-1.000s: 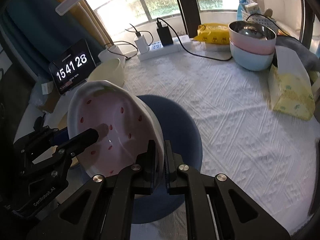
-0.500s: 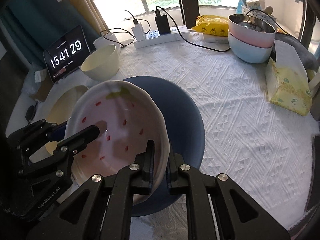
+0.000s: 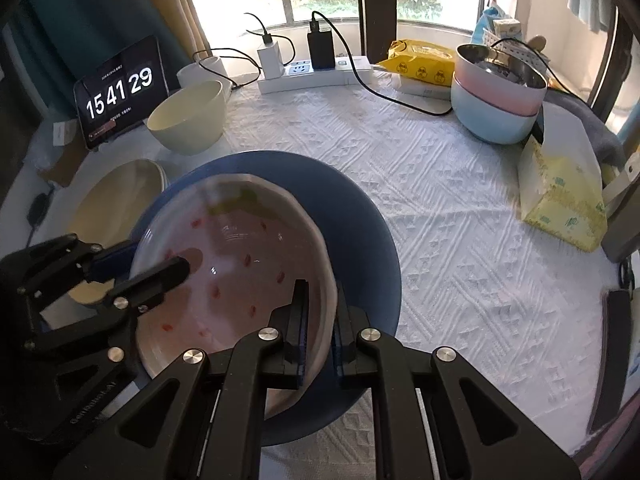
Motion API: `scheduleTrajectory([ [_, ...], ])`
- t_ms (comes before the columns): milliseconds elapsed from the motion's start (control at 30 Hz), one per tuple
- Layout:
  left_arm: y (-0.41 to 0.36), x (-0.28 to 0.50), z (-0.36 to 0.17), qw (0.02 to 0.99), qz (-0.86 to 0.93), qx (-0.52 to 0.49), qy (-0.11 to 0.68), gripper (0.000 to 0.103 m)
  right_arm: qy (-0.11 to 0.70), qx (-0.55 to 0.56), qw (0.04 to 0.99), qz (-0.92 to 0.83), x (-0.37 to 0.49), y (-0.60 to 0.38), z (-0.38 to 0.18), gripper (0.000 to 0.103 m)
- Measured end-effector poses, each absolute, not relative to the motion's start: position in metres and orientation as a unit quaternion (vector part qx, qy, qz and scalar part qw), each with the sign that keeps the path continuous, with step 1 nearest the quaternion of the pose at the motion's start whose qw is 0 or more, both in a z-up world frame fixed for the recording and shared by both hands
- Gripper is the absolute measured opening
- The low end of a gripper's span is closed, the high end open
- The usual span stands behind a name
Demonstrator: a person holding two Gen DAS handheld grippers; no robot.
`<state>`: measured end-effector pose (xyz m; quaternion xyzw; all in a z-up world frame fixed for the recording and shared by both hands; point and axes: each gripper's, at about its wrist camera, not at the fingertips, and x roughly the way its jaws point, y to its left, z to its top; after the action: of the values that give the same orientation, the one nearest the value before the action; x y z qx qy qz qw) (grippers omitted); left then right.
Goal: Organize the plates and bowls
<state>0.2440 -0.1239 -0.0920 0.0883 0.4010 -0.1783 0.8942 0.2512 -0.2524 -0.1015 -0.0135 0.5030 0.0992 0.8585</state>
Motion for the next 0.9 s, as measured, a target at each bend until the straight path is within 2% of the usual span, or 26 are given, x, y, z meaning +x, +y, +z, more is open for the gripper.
scheduleTrajectory([
  [300,-0.118,0.247,-0.095,0.896,-0.169,0.088,0.401,0.023,0.488,-0.053,0.867,0.085,0.254,-0.246,-0.103,0.012],
  [900,-0.094,0.254,-0.077,0.907,-0.163,0.052,0.385,0.024,0.44,-0.03,0.893,0.086,0.254,-0.249,-0.071,0.024],
])
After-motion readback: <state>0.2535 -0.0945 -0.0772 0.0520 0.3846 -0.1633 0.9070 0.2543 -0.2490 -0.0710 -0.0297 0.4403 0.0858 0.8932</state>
